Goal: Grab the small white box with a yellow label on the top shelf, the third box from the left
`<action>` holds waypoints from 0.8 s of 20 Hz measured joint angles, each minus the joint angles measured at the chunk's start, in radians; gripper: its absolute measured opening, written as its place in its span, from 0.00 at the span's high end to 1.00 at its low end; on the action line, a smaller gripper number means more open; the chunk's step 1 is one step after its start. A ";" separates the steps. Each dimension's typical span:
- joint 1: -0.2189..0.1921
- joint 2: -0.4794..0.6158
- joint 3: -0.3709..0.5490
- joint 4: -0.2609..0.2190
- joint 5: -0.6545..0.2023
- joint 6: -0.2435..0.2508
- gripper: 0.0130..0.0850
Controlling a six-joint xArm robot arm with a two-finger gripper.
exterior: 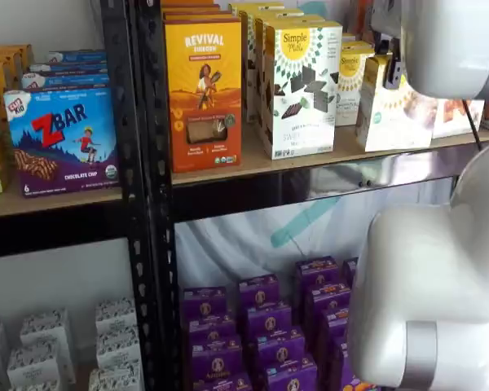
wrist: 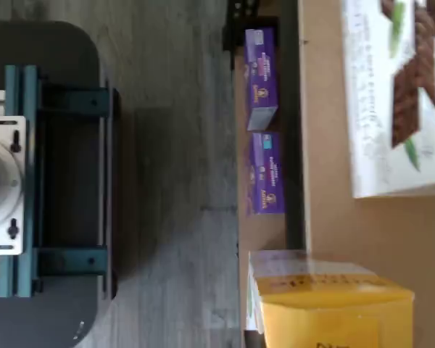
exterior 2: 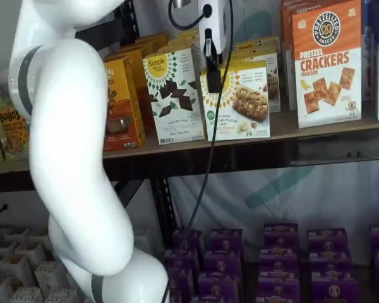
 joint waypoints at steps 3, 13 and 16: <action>-0.007 -0.036 0.026 -0.003 0.022 -0.007 0.72; 0.011 -0.168 0.155 -0.032 0.058 0.004 0.72; 0.021 -0.201 0.193 -0.037 0.056 0.011 0.72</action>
